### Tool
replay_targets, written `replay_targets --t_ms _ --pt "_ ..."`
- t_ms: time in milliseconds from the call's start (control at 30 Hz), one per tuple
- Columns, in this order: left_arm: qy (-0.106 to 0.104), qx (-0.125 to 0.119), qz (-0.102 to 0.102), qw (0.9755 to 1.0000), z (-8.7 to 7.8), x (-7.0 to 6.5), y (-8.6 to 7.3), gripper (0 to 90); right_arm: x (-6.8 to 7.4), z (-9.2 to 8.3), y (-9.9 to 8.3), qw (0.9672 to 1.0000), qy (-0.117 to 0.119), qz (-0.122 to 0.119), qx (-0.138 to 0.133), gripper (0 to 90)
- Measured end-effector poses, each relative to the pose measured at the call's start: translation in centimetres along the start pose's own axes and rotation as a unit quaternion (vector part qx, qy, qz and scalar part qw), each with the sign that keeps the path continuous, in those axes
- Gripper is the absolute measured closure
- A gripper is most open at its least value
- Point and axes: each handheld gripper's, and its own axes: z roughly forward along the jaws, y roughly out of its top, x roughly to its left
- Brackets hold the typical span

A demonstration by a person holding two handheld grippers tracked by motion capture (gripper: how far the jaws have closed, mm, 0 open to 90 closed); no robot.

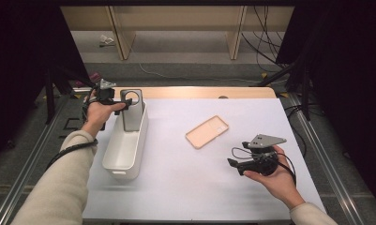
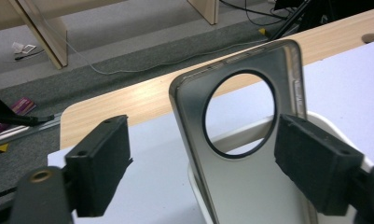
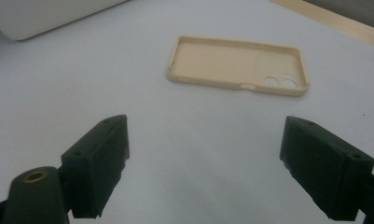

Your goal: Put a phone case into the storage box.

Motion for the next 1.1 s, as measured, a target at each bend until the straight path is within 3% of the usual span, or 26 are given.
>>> replay_targets --t_ms 267,400,600,733,1100 --pt "-0.034 -0.024 -0.007 0.9991 -2.1 -0.1 -0.3 13.8 0.0 0.1 0.0 1.0 -0.001 0.002 0.001 16.5" --pt "-0.038 -0.033 -0.014 0.9986 -3.2 -0.1 -0.7 12.8 0.0 0.1 0.0 1.0 -0.002 0.002 0.001 16.5" --pt "-0.04 -0.038 -0.001 0.9985 -4.9 -0.9 -1.2 5.8 0.0 0.2 0.1 1.0 -0.001 0.003 0.003 16.5" --pt "-0.044 -0.035 0.004 0.9984 -6.1 -2.0 -1.9 0.0 -0.1 0.3 0.1 1.0 -0.002 0.004 0.002 16.5" --pt "-0.073 -0.029 0.04 0.9961 -9.9 -6.5 -4.0 0.0 -0.3 0.5 0.4 1.0 -0.004 0.009 0.001 16.5"
